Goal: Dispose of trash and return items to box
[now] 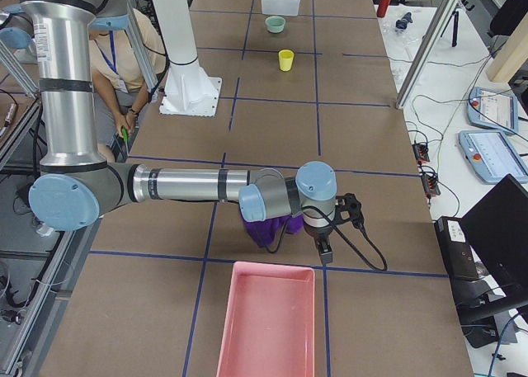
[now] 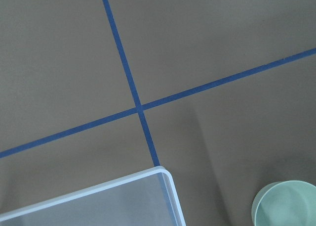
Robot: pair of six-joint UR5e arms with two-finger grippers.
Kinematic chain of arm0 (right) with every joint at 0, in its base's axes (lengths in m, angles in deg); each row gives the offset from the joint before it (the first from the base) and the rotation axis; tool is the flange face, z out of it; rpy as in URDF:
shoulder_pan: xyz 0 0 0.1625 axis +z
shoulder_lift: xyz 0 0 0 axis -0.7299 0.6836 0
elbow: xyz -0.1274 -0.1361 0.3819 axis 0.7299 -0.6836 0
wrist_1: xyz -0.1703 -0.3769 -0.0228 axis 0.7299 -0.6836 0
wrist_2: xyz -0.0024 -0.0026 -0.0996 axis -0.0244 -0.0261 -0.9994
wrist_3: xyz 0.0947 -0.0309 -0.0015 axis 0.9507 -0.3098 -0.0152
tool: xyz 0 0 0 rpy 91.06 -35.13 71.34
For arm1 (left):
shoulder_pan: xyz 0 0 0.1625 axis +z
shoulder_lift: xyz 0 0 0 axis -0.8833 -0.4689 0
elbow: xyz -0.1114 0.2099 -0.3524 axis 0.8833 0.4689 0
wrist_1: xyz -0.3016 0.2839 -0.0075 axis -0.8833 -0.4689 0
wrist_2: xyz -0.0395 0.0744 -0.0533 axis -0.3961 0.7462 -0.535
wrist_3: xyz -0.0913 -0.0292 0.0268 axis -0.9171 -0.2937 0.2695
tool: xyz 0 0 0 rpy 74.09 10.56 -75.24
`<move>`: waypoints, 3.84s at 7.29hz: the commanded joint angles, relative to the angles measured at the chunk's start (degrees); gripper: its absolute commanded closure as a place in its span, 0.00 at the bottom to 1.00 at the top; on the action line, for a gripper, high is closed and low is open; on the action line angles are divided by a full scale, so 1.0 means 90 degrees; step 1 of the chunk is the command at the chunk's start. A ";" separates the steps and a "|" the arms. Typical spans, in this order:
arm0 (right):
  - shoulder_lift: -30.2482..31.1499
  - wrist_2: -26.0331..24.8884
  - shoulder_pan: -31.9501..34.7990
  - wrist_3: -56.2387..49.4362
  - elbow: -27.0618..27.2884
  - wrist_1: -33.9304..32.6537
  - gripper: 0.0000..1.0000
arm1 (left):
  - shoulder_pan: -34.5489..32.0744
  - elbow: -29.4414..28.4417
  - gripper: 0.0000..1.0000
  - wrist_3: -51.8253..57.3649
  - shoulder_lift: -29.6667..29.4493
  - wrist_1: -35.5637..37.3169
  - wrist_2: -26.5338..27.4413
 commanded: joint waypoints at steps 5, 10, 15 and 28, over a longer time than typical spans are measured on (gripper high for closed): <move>0.0215 -0.0209 -0.0254 0.3536 0.0137 0.2209 0.00 | 0.0640 -0.0586 0.00 -0.3203 -0.0775 -0.4250 0.0014; 0.0548 0.0090 -0.0254 0.2853 0.0274 0.2545 0.00 | 0.2549 0.0011 0.00 -0.4805 -0.1176 -0.4374 0.0730; 0.0949 -0.0044 -0.0420 0.1245 0.0352 0.2792 0.00 | 0.3230 0.0440 0.00 -0.6027 0.0104 -0.4344 0.1867; 0.0305 0.0073 -0.0205 0.0568 0.0538 0.1521 0.00 | 0.6202 0.0627 0.45 -0.9214 -0.1927 -0.0623 0.3970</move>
